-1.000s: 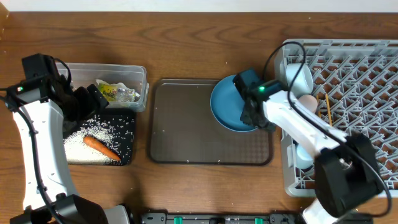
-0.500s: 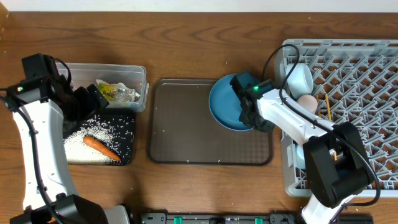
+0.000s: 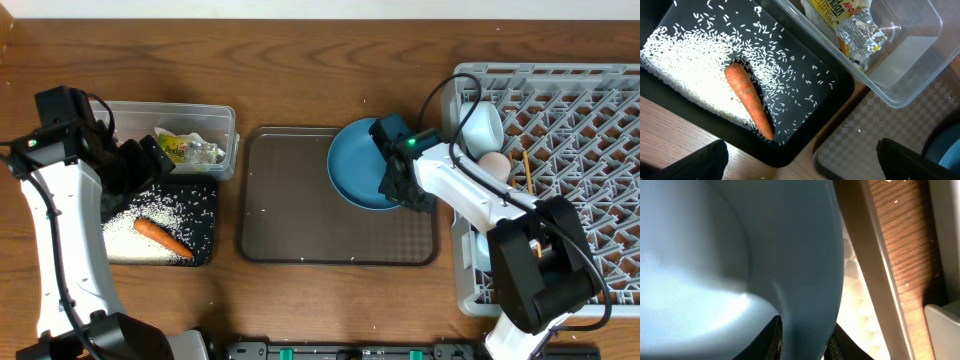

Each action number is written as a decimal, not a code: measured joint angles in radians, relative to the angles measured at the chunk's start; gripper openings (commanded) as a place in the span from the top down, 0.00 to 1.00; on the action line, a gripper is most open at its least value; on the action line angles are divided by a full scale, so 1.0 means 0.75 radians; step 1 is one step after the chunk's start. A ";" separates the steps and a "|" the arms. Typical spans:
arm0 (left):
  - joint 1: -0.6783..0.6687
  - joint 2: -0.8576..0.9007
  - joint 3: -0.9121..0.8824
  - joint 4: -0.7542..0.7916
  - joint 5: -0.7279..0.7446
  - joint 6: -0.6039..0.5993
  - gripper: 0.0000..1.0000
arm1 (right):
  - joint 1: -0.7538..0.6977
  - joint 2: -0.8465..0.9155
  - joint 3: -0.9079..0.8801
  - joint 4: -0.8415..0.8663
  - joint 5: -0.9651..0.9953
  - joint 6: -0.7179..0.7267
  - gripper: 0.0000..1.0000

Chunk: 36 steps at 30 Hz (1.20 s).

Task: Sort waste into correct bins and load items into the dishwasher rack

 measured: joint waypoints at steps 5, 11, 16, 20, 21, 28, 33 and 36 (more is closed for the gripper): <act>0.000 0.000 0.000 0.000 0.000 0.000 0.02 | 0.006 0.000 0.000 0.009 -0.041 -0.022 0.71; 0.000 0.000 0.000 0.000 0.000 0.000 0.02 | 0.018 -0.001 0.000 0.004 -0.064 -0.068 0.70; 0.000 0.000 0.000 0.000 -0.001 0.000 0.02 | 0.018 0.000 0.000 0.006 -0.067 -0.080 0.75; 0.000 0.000 0.000 0.000 0.000 0.000 0.02 | 0.018 0.000 0.000 0.006 -0.067 -0.080 0.79; 0.000 0.000 0.000 0.000 0.000 0.000 0.02 | 0.017 -0.001 0.000 0.006 -0.068 -0.080 0.79; 0.000 0.000 0.000 0.000 0.000 0.000 0.02 | 0.018 0.000 0.000 0.003 -0.069 -0.081 0.83; 0.000 0.000 0.000 0.000 -0.001 0.000 0.02 | 0.017 -0.001 0.000 0.008 -0.069 -0.081 0.84; 0.000 0.000 0.000 0.000 -0.001 0.000 0.02 | 0.018 0.000 -0.001 0.002 -0.069 -0.091 0.80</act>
